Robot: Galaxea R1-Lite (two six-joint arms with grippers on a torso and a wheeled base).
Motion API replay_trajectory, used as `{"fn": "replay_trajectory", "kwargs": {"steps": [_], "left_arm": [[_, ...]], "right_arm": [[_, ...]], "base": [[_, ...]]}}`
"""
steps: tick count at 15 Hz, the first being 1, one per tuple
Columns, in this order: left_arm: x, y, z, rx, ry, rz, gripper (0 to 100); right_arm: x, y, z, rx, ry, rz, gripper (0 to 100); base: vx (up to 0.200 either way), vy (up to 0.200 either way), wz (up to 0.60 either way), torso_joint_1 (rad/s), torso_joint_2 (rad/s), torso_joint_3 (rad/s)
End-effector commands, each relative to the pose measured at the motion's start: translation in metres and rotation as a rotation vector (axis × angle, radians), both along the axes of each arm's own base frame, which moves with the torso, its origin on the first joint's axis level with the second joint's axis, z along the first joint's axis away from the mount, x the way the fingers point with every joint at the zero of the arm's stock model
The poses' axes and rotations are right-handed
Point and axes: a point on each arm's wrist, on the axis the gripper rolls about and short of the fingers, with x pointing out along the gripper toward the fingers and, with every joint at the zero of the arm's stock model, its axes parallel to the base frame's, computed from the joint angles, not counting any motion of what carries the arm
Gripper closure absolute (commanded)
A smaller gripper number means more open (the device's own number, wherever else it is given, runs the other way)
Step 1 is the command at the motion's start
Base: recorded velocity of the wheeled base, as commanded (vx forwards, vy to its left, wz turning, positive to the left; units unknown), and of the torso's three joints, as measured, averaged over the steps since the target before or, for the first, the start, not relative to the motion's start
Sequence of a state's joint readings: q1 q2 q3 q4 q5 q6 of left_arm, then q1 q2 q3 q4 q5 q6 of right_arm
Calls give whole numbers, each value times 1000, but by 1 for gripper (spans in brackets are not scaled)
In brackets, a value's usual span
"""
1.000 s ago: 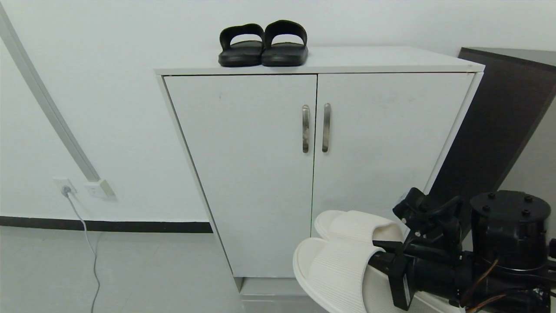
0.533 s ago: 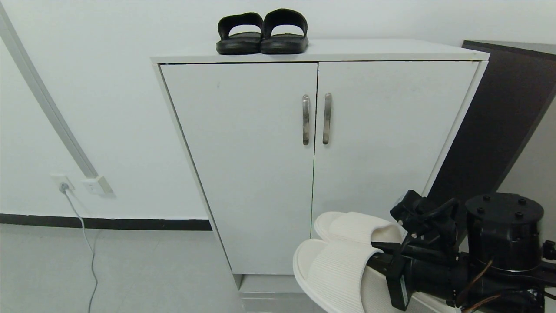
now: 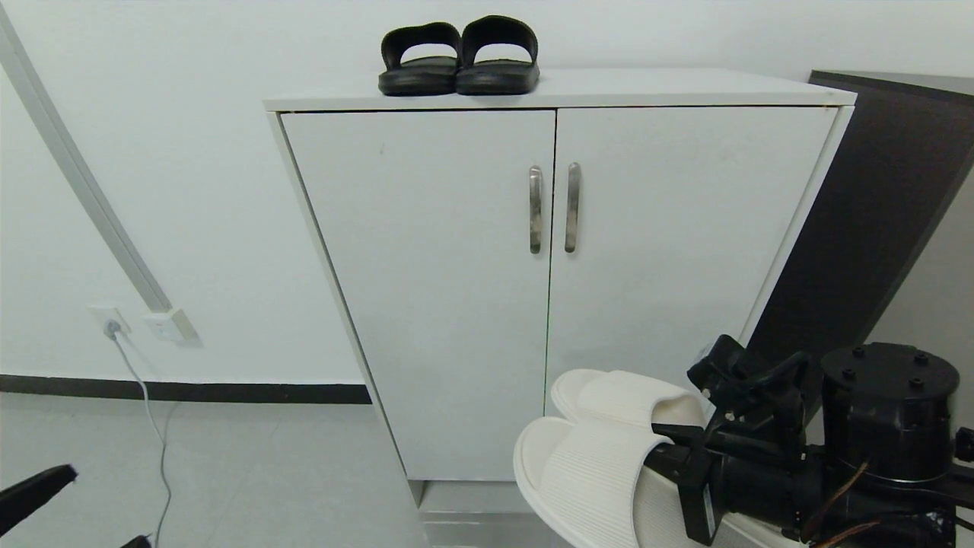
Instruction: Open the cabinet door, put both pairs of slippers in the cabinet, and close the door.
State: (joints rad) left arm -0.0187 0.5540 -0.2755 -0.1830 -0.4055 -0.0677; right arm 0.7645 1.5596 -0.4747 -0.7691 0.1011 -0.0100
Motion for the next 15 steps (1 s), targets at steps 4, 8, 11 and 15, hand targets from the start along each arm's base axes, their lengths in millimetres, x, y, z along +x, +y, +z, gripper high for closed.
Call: {"fn": "replay_trajectory", "kwargs": {"steps": [4, 8, 11, 15], "left_arm": [[84, -25, 20, -17, 79, -242, 0], [120, -53, 38, -14, 54, -317, 0], [141, -85, 48, -17, 27, -423, 0], [167, -138, 67, -37, -25, -569, 0]], "right_arm": [[0, 1, -1, -4, 3, 3, 100], [-1, 2, -1, -1, 1, 9, 100], [-1, 2, -1, -3, 4, 10, 100], [-1, 1, -3, -8, 8, 9, 100]], "base": [[0, 0, 0, 0, 0, 0], [0, 0, 0, 0, 0, 0], [0, 0, 0, 0, 0, 0], [0, 0, 0, 0, 0, 0]]}}
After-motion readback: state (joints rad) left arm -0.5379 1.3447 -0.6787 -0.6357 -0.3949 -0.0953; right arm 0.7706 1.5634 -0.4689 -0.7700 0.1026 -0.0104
